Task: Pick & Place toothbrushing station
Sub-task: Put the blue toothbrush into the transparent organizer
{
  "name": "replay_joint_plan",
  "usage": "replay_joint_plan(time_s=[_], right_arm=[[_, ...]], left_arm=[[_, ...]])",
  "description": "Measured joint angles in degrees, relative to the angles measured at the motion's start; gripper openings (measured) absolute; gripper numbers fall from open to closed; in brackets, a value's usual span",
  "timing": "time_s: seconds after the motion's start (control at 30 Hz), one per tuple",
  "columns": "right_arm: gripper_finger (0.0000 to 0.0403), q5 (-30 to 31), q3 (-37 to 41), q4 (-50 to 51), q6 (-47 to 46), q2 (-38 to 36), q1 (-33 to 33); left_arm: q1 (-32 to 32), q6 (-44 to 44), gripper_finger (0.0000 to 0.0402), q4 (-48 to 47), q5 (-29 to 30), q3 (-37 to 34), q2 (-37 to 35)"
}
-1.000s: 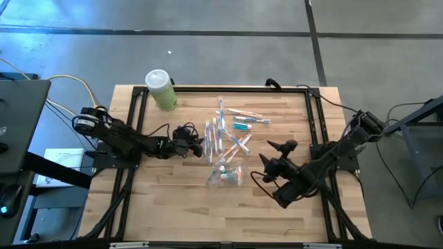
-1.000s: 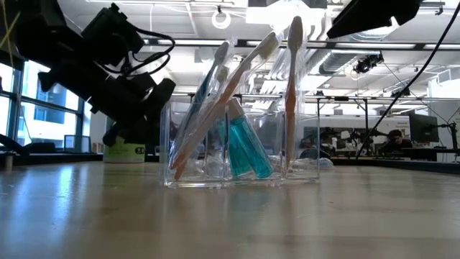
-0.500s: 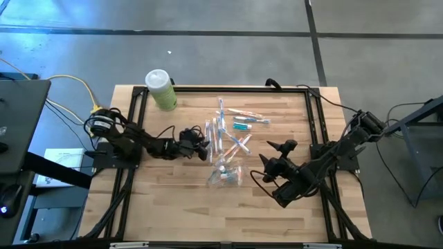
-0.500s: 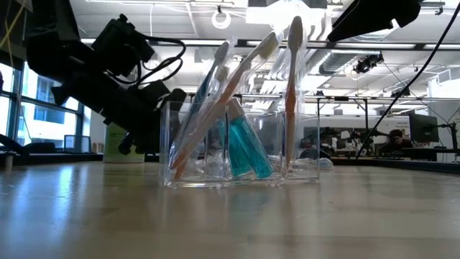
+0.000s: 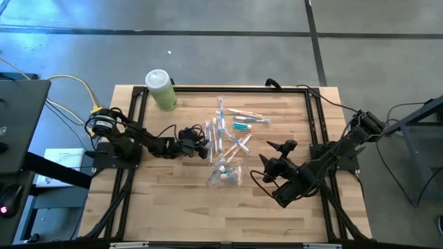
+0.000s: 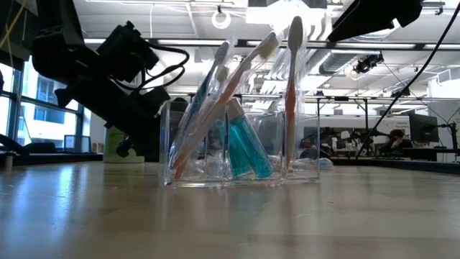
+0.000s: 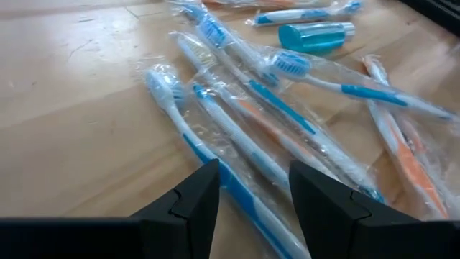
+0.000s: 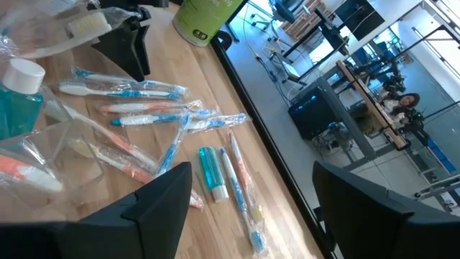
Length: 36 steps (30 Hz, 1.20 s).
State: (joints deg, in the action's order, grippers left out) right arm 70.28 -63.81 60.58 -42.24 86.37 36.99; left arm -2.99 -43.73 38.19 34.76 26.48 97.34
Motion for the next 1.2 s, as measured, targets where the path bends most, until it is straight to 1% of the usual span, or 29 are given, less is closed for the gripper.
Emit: replay_joint_plan(time_s=[0.3,0.6,0.87,0.97,1.1,1.2], right_arm=[[0.0282,0.0,0.0,0.0,0.0,0.0,0.0],[0.0282,0.0,0.0,0.0,0.0,0.0,0.0],[0.0282,0.0,0.0,0.0,0.0,0.0,0.0],[0.0282,0.0,0.0,0.0,0.0,0.0,0.0],[0.0282,0.0,0.0,0.0,0.0,0.0,0.0],[0.0282,-0.1,0.0,0.0,0.0,0.0,0.0]], left_arm=[[1.1,-3.7,0.0163,-2.9,-1.0,0.0,0.0],[1.1,-3.9,0.0163,-3.5,-2.0,0.0,0.0],[1.9,-4.4,0.0163,-8.5,-2.6,0.2,-0.2],[2.1,-4.5,0.0163,-8.9,-3.1,0.2,-0.3],[2.1,-2.0,0.0159,-10.0,-3.4,0.2,-0.3],[1.6,2.1,0.0141,-12.6,-3.3,0.2,-0.3]])
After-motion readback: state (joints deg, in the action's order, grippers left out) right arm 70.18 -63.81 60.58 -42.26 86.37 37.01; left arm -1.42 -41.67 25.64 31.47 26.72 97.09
